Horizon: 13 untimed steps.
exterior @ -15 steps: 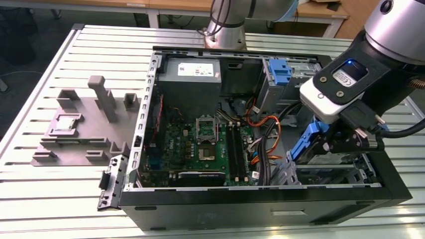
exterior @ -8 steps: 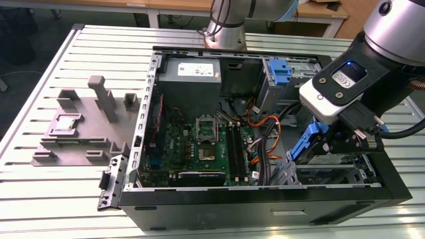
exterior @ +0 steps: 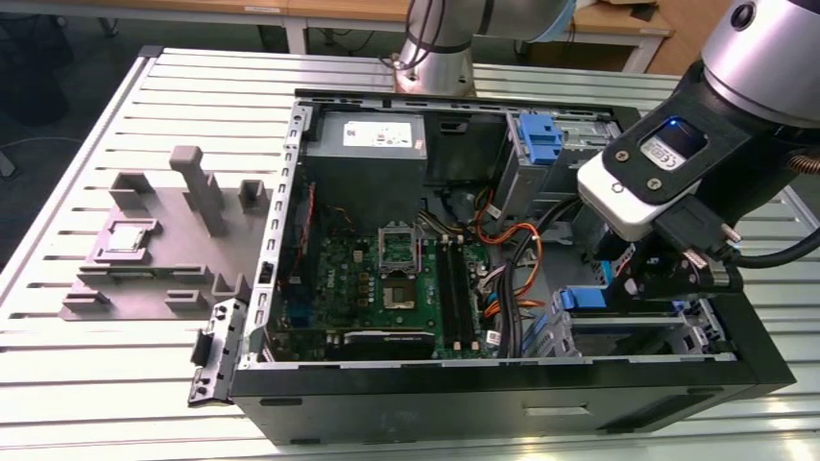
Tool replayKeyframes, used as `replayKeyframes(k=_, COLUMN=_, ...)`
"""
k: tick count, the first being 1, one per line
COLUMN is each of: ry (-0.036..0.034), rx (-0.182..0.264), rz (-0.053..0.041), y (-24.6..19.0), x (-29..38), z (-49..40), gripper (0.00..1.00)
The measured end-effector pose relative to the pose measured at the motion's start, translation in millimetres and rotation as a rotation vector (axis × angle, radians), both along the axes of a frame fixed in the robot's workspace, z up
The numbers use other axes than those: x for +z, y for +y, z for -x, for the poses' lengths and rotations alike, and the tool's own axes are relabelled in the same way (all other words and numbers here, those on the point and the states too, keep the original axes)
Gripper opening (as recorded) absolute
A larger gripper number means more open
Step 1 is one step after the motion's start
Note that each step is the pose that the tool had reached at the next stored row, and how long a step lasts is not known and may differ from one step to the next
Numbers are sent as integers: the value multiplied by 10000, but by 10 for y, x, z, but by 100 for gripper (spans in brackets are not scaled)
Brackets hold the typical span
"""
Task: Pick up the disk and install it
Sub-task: 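Insert the disk into the insertion slot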
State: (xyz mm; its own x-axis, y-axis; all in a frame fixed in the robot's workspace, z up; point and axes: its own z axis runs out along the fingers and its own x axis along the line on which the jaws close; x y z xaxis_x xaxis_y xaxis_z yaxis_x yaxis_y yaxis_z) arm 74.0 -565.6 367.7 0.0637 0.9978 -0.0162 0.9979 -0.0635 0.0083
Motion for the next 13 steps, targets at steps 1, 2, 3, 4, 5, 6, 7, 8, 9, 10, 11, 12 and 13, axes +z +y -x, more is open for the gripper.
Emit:
replayKeyframes(k=1, ry=0, rx=0, rz=0, y=0, x=-3, z=0, gripper=44)
replayKeyframes(k=2, ry=0, rx=0, rz=-2, y=0, x=-11, z=0, gripper=44)
replayKeyframes(k=3, ry=-1, rx=0, rz=-2, y=0, x=-22, z=0, gripper=44)
replayKeyframes(k=4, ry=-1, rx=0, rz=0, y=0, x=-35, z=0, gripper=44)
replayKeyframes(k=5, ry=-1, rx=0, rz=0, y=0, x=-50, z=0, gripper=43)
replayKeyframes(k=6, ry=-1, rx=0, rz=0, y=0, x=-65, z=0, gripper=36)
replayKeyframes(k=7, ry=-1, rx=0, rz=1, y=0, x=-75, z=0, gripper=36)
replayKeyframes(k=8, ry=-1, rx=0, rz=2, y=0, x=-82, z=0, gripper=30)
replayKeyframes(k=9, ry=-1, rx=0, rz=3, y=0, x=-86, z=0, gripper=25)
replayKeyframes(k=10, ry=-1, rx=0, rz=3, y=0, x=-87, z=0, gripper=25)
replayKeyframes(k=11, ry=-1, rx=0, rz=3, y=0, x=-87, z=0, gripper=19)
replayKeyframes(k=12, ry=-1, rx=0, rz=3, y=0, x=-88, z=0, gripper=13)
replayKeyframes(k=13, ry=-1, rx=0, rz=2, y=0, x=-88, z=0, gripper=13)
